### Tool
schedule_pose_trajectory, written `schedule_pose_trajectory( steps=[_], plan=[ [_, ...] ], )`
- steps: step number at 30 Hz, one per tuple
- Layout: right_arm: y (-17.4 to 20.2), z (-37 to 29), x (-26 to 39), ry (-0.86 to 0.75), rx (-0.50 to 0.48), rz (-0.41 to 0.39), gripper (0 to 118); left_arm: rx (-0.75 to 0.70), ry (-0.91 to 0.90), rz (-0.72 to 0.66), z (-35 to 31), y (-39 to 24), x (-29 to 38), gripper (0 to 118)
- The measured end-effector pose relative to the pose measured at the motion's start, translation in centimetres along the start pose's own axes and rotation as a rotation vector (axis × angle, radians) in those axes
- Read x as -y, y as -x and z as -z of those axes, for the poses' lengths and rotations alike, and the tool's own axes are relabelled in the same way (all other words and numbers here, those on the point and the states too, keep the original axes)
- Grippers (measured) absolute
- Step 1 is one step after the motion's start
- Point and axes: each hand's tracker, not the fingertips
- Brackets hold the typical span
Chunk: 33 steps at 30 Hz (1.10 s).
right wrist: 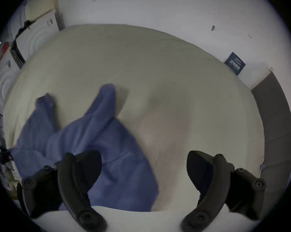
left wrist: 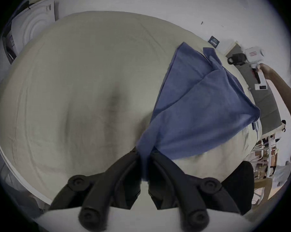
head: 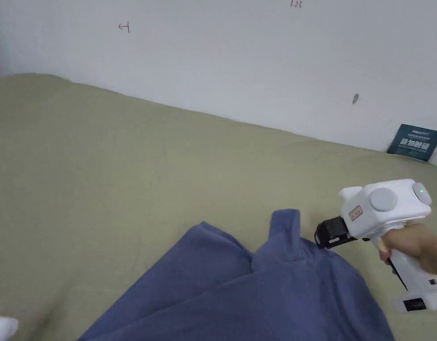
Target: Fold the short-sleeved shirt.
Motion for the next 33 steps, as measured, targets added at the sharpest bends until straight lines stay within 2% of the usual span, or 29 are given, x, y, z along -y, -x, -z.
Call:
schedule_pose_trajectory(
  steps=[3,4,5,6,7,8,9,10,11,13,15,18,22,24,27,30,33],
  plan=[
    [0.0,3.2,0.0,0.095,-0.019,-0.019,105,0.012,0.008,-0.022,0.2,0.2,-0.3,7],
    [0.2,3.5,0.5,0.124,-0.016,-0.036,101,0.015,0.012,-0.03,0.2,0.3,-0.3,7],
    [0.5,3.8,0.7,0.142,-0.029,-0.055,85,0.02,0.013,-0.036,0.3,0.4,-0.5,7],
    [0.8,4.0,0.9,0.148,-0.044,-0.07,63,0.022,0.013,-0.04,0.3,0.4,-0.5,7],
    [1.0,3.4,1.2,0.125,-0.135,-0.065,44,0.024,0.015,-0.04,0.2,0.4,-0.6,7],
    [0.9,2.7,1.5,0.085,-0.17,-0.052,11,0.024,0.017,-0.036,0.2,0.3,-0.6,7],
    [1.1,2.3,1.4,0.085,-0.172,-0.058,2,0.024,0.018,-0.034,0.2,0.4,-0.7,7],
    [1.6,1.7,1.3,0.097,-0.139,-0.059,2,0.022,0.019,-0.031,0.2,0.3,-0.7,7],
    [1.8,0.8,1.4,0.091,-0.061,-0.054,2,0.02,0.021,-0.027,0.1,0.1,-0.7,7],
    [1.4,-1.0,1.4,0.073,-0.079,-0.03,2,0.011,0.021,-0.017,-0.1,0.0,-0.9,7],
    [0.9,-3.8,1.6,-0.01,-0.117,0.005,2,0.003,-0.002,-0.011,-0.9,-0.4,-0.9,7],
    [-1.4,-7.2,1.1,-0.093,-0.131,0.062,2,0.026,-0.041,-0.004,-2.7,-0.8,-1.6,7],
    [-2.2,-14.2,1.5,-0.204,-0.112,0.067,2,0.071,-0.124,0.015,-5.6,-1.5,-3.9,7],
    [-2.6,-17.6,1.4,-0.277,-0.065,0.069,2,0.073,-0.156,0.042,-7.1,-2.1,-6.0,7],
    [-4.2,-22.5,0.8,-0.354,-0.061,0.11,2,0.059,-0.231,0.076,-9.3,-3.0,-10.1,7],
    [-5.6,-26.2,0.0,-0.419,0.02,0.11,2,0.048,-0.281,0.093,-11.2,-3.7,-14.9,7],
    [-7.5,-29.3,-1.1,-0.493,0.068,0.167,2,0.015,-0.33,0.108,-13.0,-4.6,-20.2,7]
  ],
)
